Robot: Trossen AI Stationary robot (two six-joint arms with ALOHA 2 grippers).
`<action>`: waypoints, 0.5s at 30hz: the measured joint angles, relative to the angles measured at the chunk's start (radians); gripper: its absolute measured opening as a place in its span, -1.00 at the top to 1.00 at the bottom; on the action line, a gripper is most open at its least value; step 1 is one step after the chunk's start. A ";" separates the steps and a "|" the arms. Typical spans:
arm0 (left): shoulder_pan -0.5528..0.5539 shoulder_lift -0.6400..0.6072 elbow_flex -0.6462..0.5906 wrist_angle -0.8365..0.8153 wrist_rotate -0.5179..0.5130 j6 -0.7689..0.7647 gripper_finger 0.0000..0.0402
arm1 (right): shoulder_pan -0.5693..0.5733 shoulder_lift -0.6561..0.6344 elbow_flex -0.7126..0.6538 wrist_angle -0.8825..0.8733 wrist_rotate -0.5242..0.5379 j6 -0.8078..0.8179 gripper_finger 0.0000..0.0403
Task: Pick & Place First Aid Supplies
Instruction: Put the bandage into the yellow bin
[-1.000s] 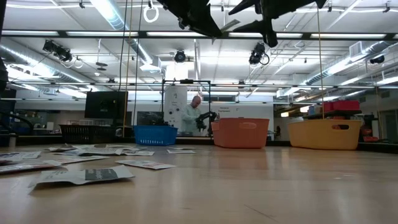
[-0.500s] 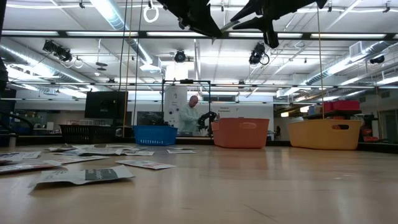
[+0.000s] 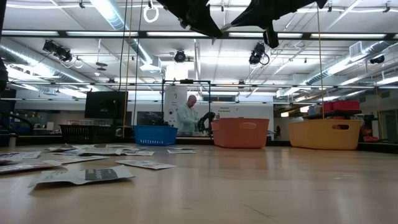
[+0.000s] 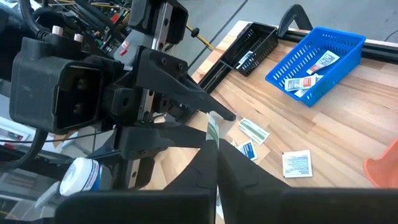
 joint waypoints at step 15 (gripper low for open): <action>-0.012 -0.059 0.001 -0.074 -0.049 -0.090 -0.36 | 0.000 0.000 0.000 -0.015 0.035 -0.012 0.99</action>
